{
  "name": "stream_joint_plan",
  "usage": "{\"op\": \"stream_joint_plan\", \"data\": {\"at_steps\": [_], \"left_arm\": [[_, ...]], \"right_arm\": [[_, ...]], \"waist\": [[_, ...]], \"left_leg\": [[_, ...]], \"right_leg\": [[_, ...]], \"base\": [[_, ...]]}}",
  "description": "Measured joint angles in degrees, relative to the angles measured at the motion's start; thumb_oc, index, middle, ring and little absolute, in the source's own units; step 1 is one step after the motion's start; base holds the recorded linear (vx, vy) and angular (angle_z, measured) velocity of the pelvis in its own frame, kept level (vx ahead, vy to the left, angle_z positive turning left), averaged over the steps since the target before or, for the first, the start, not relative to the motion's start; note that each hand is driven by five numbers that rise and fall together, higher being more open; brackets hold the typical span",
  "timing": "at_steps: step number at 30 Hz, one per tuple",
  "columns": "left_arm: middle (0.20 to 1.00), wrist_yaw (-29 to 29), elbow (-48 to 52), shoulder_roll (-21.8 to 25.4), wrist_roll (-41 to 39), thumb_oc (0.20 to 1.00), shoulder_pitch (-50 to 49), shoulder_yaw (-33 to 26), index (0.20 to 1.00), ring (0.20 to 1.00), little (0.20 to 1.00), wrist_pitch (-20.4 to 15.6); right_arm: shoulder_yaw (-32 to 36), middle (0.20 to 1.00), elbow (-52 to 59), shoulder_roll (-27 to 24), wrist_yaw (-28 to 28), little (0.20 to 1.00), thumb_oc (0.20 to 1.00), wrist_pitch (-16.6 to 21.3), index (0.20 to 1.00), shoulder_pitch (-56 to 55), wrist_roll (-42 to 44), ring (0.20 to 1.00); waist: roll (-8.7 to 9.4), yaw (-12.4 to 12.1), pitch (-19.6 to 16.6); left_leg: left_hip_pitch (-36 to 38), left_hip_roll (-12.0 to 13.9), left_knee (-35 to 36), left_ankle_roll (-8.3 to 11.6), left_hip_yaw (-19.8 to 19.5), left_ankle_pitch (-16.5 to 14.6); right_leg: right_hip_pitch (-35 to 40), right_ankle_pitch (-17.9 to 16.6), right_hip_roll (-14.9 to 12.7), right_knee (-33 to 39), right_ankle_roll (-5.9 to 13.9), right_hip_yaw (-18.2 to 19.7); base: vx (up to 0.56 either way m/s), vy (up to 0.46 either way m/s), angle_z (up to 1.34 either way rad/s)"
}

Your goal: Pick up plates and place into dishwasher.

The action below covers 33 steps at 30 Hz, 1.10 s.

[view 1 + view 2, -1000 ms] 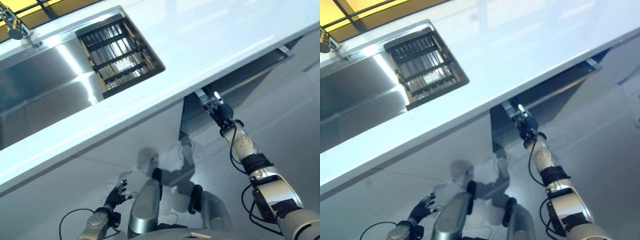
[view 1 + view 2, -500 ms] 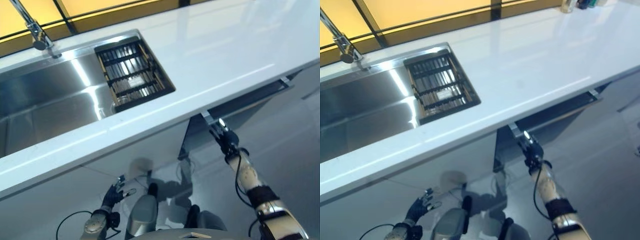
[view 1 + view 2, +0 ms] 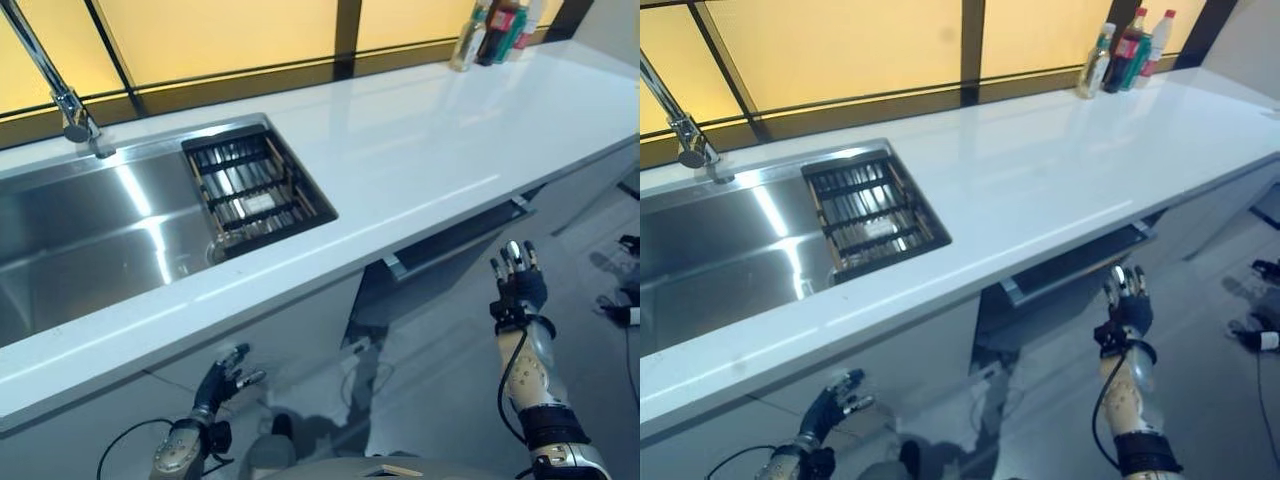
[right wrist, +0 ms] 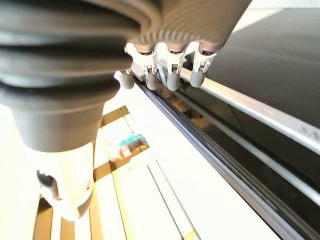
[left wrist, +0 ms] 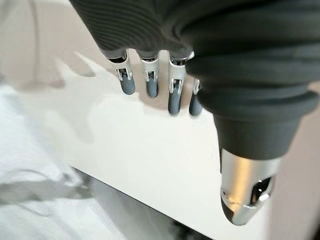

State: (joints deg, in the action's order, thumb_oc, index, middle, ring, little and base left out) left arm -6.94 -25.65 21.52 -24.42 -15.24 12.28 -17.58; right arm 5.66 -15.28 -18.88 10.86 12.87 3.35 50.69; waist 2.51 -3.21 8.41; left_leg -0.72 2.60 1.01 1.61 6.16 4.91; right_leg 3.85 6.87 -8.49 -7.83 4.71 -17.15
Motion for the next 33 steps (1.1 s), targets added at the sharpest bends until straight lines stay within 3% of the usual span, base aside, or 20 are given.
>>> {"op": "stream_joint_plan", "data": {"at_steps": [7,19,26,33], "left_arm": [[1.000,-0.9,7.5,-0.2,-2.3,1.000,-0.4,0.2,1.000,1.000,1.000,0.4],[1.000,-2.9,9.1,-0.8,-3.5,1.000,-0.4,0.6,1.000,1.000,1.000,0.4],[1.000,-16.4,13.4,4.8,-3.4,1.000,3.7,10.4,1.000,1.000,1.000,1.5],[1.000,-27.9,22.0,6.6,-11.2,1.000,11.2,16.2,1.000,1.000,1.000,2.2]], "right_arm": [[-4.5,1.000,6.3,-0.1,-1.8,1.000,1.000,0.8,1.000,-3.3,-9.6,1.000],[-9.2,1.000,8.0,-0.2,-6.6,1.000,1.000,0.8,1.000,-5.9,-10.5,1.000],[-12.2,1.000,8.0,-0.6,-6.7,1.000,1.000,0.8,1.000,-5.8,-9.2,1.000],[-13.5,1.000,7.9,-1.1,-6.1,1.000,1.000,1.0,1.000,-5.2,-8.2,1.000]], "waist": [[-1.86,0.8,-0.9],[-2.38,0.7,-1.2],[-3.02,1.0,-1.8],[-3.48,4.0,-2.3]], "left_leg": [[0.2,0.1,1.8,0.17,0.0,1.3],[0.3,0.2,2.5,0.26,-0.1,1.7],[1.4,0.2,3.6,0.22,1.5,1.8],[2.3,0.1,3.9,0.17,2.5,1.8]], "right_leg": [[0.0,-0.9,0.4,1.2,0.04,0.0],[0.0,-1.1,0.7,1.9,0.02,-0.1],[0.1,-1.8,0.7,3.2,0.24,0.9],[1.1,-2.6,1.0,4.2,0.42,2.0]], "base": [[-0.03,0.009,0.00],[-0.04,-0.021,0.00],[-0.02,0.025,-0.10],[0.02,0.008,-0.08]]}}
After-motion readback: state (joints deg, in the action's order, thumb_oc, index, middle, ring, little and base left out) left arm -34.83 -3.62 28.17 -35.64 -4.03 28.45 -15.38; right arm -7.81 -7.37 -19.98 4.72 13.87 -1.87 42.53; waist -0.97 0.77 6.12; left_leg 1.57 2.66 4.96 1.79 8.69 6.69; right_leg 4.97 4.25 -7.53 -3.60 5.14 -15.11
